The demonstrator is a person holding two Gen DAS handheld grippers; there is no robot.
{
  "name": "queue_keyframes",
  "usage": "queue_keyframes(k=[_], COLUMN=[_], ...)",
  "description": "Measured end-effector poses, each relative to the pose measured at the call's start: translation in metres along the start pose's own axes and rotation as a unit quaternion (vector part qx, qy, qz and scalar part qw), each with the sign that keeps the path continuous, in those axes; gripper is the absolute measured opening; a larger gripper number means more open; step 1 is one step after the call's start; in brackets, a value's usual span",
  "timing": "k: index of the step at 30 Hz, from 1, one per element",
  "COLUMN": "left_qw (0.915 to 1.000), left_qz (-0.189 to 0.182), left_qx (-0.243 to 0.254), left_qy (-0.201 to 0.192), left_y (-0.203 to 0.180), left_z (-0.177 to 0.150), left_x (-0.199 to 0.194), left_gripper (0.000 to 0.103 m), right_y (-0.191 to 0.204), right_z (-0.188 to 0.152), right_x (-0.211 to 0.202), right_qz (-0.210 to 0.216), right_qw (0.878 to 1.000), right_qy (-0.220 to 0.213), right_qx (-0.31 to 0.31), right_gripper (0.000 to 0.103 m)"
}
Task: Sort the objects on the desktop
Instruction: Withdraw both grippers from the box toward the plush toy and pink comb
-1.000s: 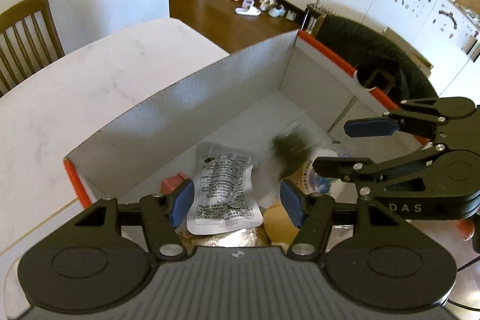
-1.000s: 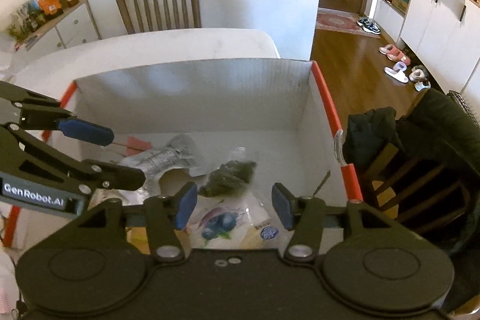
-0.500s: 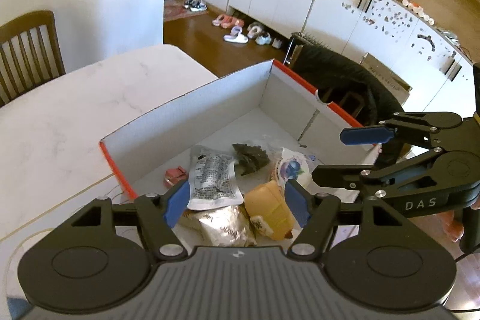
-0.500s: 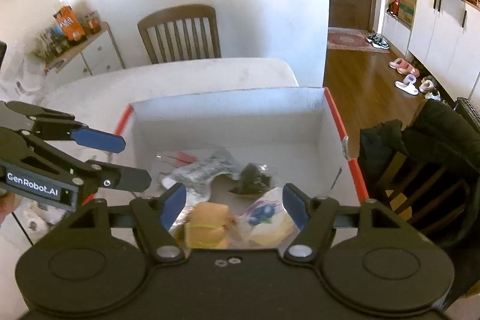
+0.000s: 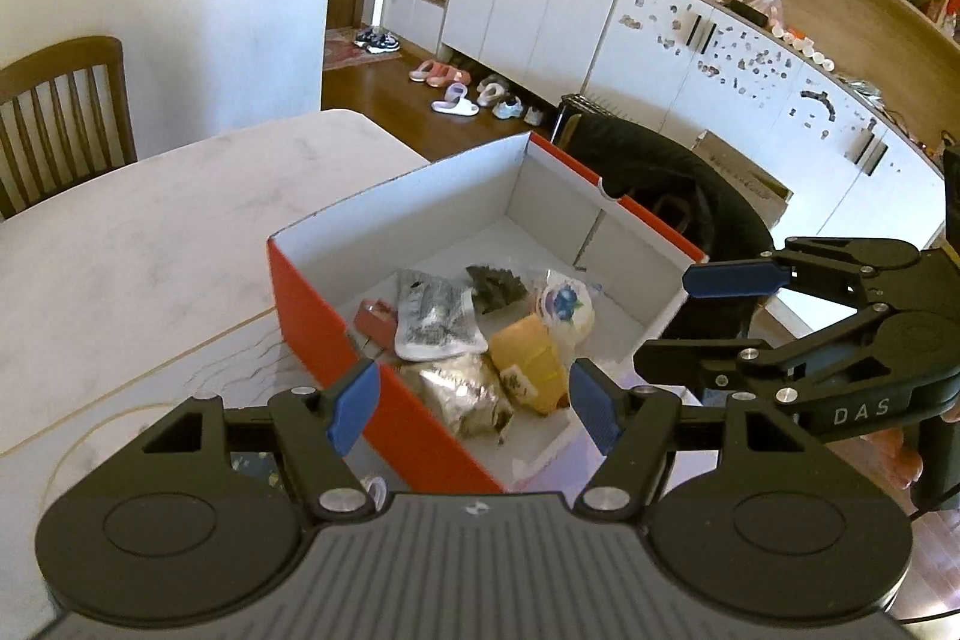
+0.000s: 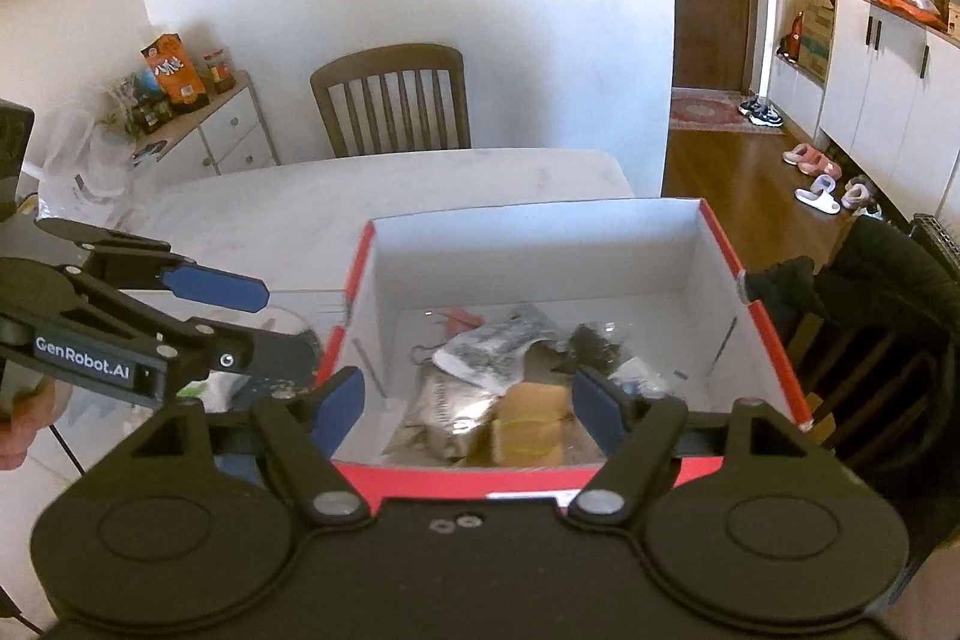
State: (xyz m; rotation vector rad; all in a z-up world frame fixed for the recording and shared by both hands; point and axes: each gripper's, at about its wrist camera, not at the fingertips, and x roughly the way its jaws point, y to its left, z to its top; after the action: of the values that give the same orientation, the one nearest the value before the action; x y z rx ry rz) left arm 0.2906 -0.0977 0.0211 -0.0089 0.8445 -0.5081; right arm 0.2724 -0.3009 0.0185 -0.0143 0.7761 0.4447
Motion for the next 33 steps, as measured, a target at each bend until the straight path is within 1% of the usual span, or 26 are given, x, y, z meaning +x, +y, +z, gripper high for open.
queue_keyframes(k=[1, 3, 4, 7, 9, 12, 13, 14, 15, 17, 21, 25, 33], left_qw=[1.0, 1.0, 1.0, 0.9999, 0.9998, 0.9997, 0.9997, 0.9997, 0.9996, 0.9995, 0.9993, 0.999, 0.9985], left_qz=[0.0, 0.0, 0.0, 0.001, 0.001, 0.001, 0.002, 0.004, 0.007, 0.015, 0.025, 0.037, 0.053], left_qx=[0.001, 0.004, 0.006, 0.012, 0.015, 0.017, 0.017, 0.016, 0.015, 0.014, 0.002, -0.004, -0.013], left_qy=[-0.001, -0.004, -0.006, -0.009, -0.012, -0.018, -0.019, -0.02, -0.022, -0.026, -0.028, -0.026, -0.008], left_y=[0.002, 0.006, 0.008, 0.014, 0.018, 0.025, 0.028, 0.032, 0.036, 0.043, 0.065, 0.083, 0.111], left_z=[-0.003, -0.011, -0.014, -0.023, -0.029, -0.039, -0.042, -0.045, -0.048, -0.054, -0.064, -0.076, -0.112], left_x=[-0.004, -0.014, -0.018, -0.031, -0.039, -0.053, -0.056, -0.06, -0.064, -0.07, -0.081, -0.088, -0.087], left_gripper=[0.069, 0.075, 0.076, 0.077, 0.083, 0.084, 0.085, 0.088, 0.095, 0.103, 0.103, 0.103, 0.103], right_y=[0.004, 0.016, 0.021, 0.036, 0.045, 0.061, 0.066, 0.071, 0.077, 0.088, 0.111, 0.138, 0.184], right_z=[-0.002, -0.006, -0.008, -0.017, -0.023, -0.032, -0.036, -0.039, -0.042, -0.047, -0.056, -0.07, -0.099], right_x=[-0.002, -0.005, -0.007, -0.012, -0.014, -0.016, -0.018, -0.02, -0.021, -0.024, -0.026, -0.022, -0.008], right_qz=[-0.001, -0.003, -0.005, -0.006, -0.005, -0.002, 0.0, 0.0, -0.002, -0.002, -0.006, 0.002, 0.006], right_qw=[1.0, 1.0, 1.0, 1.0, 1.0, 1.0, 1.0, 1.0, 1.0, 1.0, 1.0, 1.0, 1.0], right_qy=[-0.001, -0.004, -0.005, -0.007, -0.007, -0.008, -0.011, -0.015, -0.019, -0.024, -0.029, -0.025, -0.008], right_qx=[0.0, 0.001, 0.001, 0.003, 0.005, 0.004, 0.004, 0.004, 0.004, -0.001, -0.008, -0.017, -0.023], right_gripper=[0.079, 0.082, 0.084, 0.084, 0.086, 0.089, 0.093, 0.095, 0.096, 0.096, 0.097, 0.098, 0.098])
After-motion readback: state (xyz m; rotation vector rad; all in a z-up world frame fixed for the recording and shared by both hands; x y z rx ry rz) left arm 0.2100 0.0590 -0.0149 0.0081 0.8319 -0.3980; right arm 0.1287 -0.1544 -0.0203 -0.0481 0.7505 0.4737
